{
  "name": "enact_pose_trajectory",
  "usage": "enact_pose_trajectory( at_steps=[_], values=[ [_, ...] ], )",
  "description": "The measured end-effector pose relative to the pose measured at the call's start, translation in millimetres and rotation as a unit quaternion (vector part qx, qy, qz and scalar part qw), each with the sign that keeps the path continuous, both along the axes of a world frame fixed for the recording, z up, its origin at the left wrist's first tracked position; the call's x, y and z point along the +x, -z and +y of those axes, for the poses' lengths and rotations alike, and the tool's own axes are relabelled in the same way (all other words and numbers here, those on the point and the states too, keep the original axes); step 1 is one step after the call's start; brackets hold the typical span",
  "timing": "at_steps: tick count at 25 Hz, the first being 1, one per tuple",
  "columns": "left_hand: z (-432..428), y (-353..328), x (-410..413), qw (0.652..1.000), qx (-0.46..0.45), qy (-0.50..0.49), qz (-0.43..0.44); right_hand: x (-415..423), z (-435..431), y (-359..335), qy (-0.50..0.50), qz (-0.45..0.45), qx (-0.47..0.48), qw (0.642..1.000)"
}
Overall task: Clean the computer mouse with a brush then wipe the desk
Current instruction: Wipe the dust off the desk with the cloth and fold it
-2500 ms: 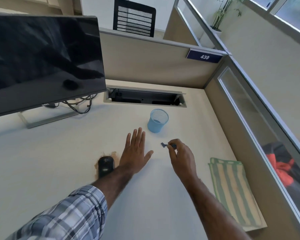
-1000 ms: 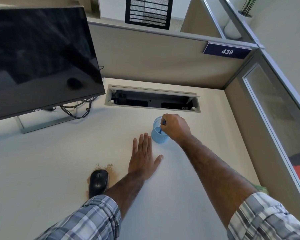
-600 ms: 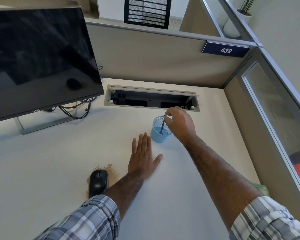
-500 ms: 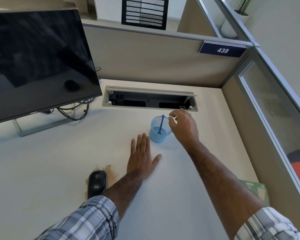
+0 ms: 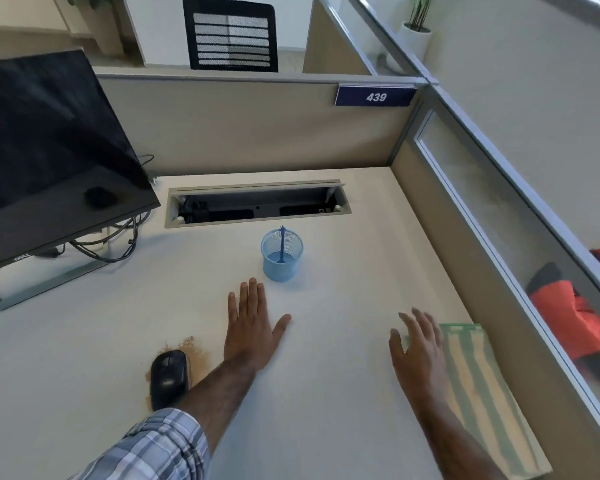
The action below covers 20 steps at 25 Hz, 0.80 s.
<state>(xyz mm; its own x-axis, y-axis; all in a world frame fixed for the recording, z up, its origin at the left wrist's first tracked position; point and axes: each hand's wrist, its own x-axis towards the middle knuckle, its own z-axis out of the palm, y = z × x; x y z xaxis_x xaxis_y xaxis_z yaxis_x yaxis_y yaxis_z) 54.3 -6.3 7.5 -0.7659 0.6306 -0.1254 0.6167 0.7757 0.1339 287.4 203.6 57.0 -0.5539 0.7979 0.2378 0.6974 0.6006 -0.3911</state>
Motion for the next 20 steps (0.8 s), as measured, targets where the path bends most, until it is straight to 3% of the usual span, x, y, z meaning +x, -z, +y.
enact_pose_trajectory(
  at_steps=[6, 11, 14, 20],
  values=[
    [0, -3, 22, 1.0, 0.019, -0.005, 0.003, 92, -6, 14, 0.05, -0.129, -0.053, 0.989],
    [1, -8, 43, 1.0, 0.01, 0.021, 0.01, 122, -7, 29, 0.041, -0.215, -0.085, 0.972],
    [10, -15, 63, 0.997, 0.009, 0.072, 0.011, 120, -5, 31, 0.063, -0.204, -0.091, 0.973],
    [44, -24, 115, 0.972, 0.021, 0.234, 0.024, 119, -4, 26, 0.069, -0.078, -0.122, 0.987]
  ],
)
